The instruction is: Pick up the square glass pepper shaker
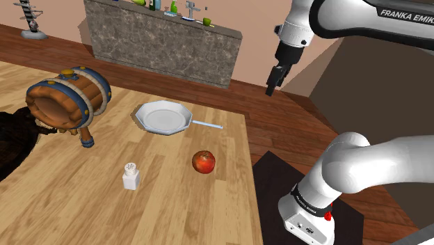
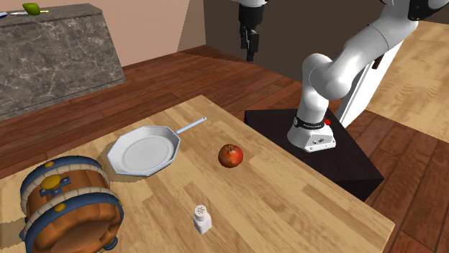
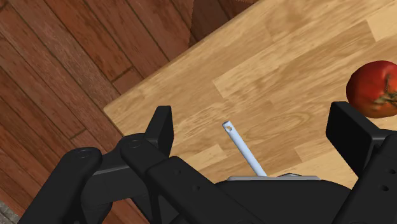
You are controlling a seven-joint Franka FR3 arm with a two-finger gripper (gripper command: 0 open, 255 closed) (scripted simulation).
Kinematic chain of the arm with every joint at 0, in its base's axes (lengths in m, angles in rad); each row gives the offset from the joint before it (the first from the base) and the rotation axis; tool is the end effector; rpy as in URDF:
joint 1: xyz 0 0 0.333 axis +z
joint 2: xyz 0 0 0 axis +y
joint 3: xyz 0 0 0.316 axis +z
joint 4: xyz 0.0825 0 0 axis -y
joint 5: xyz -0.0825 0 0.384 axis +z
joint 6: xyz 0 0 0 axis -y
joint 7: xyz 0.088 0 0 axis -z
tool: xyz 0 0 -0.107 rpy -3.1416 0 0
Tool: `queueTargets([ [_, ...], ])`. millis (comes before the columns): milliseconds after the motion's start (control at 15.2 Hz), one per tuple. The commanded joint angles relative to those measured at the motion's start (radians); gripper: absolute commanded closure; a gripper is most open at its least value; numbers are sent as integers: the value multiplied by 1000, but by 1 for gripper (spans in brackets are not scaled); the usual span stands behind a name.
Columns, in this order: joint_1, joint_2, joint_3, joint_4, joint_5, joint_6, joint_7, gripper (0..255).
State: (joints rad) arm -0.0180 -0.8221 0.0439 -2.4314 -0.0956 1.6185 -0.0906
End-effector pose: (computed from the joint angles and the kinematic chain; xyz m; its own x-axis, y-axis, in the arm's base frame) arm 0.3007 0.0014 0.5705 0.9943 0.1064 -0.0032 0.1059 -0.9862 0.1276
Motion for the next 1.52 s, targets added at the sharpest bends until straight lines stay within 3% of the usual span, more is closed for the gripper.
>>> queueTargets([
  [0,0,0,0,0,0,0,0,0],
  [726,94,142,165,-108,147,288,176,0],
  [1452,146,430,349,-66,206,592,355,0],
])
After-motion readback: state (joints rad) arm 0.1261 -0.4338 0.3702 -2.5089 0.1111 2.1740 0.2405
